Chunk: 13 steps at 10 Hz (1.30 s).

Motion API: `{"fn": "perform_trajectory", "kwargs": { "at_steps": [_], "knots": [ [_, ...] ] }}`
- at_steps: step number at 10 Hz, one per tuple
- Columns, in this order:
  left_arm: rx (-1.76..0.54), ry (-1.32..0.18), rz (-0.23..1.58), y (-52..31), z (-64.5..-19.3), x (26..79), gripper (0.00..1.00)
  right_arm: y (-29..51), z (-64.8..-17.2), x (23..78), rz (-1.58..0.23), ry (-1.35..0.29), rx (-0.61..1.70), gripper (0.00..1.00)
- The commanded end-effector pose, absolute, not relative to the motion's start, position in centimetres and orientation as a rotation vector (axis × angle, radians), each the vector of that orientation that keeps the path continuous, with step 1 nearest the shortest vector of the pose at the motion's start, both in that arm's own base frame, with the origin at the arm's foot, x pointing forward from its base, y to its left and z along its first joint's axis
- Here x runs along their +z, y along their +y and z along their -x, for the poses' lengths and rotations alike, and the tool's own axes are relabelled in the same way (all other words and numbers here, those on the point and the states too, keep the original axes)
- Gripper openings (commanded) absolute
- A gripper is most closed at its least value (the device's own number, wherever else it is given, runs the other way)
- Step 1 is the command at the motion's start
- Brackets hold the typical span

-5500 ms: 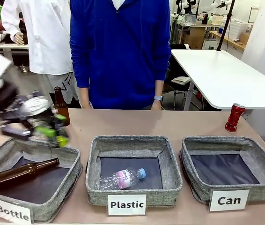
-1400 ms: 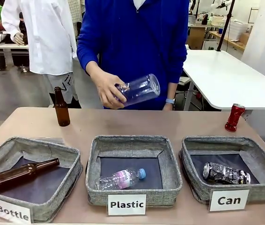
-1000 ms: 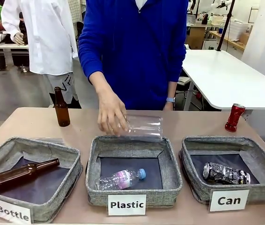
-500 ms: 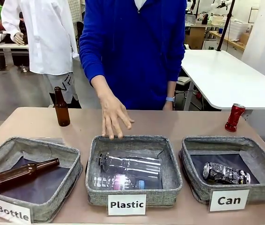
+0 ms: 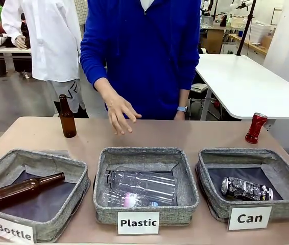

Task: Sort the can waste into the basket.
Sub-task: Pick up the can waste from the table and place it in the right Fabric basket.

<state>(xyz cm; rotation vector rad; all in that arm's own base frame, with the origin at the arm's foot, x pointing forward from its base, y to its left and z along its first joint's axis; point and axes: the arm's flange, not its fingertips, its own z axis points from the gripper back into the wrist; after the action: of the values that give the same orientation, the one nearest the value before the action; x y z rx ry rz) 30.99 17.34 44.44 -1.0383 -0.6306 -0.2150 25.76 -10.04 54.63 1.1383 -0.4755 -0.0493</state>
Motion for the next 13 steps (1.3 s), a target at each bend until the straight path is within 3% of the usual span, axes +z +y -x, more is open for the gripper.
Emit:
{"fn": "perform_trajectory", "kwargs": {
  "at_steps": [1,5,6,7,9,13],
  "knots": [
    [-0.204,-0.623,1.041,17.1,-30.7,44.6,1.0,-10.3,-25.6,54.5,-1.136,-0.481,-0.028,1.0],
    [-0.204,-0.623,1.041,17.1,-30.7,44.6,1.0,-10.0,-25.8,54.6,-1.138,-0.475,-0.049,1.0],
    [-0.204,-0.623,1.041,17.1,-30.7,44.6,1.0,-7.1,-26.1,55.3,-0.727,-0.413,-0.078,1.0],
    [-0.204,-0.623,1.041,17.1,-30.7,44.6,1.0,-4.5,-27.5,56.5,-0.344,-0.511,-0.216,1.0],
    [-0.204,-0.623,1.041,17.1,-30.7,44.6,1.0,-2.8,-31.8,57.5,0.153,-0.562,-0.46,1.0],
    [-0.204,-0.623,1.041,17.1,-30.7,44.6,1.0,-4.8,-33.1,55.6,0.128,-0.423,-0.45,1.0]
  ]
}}
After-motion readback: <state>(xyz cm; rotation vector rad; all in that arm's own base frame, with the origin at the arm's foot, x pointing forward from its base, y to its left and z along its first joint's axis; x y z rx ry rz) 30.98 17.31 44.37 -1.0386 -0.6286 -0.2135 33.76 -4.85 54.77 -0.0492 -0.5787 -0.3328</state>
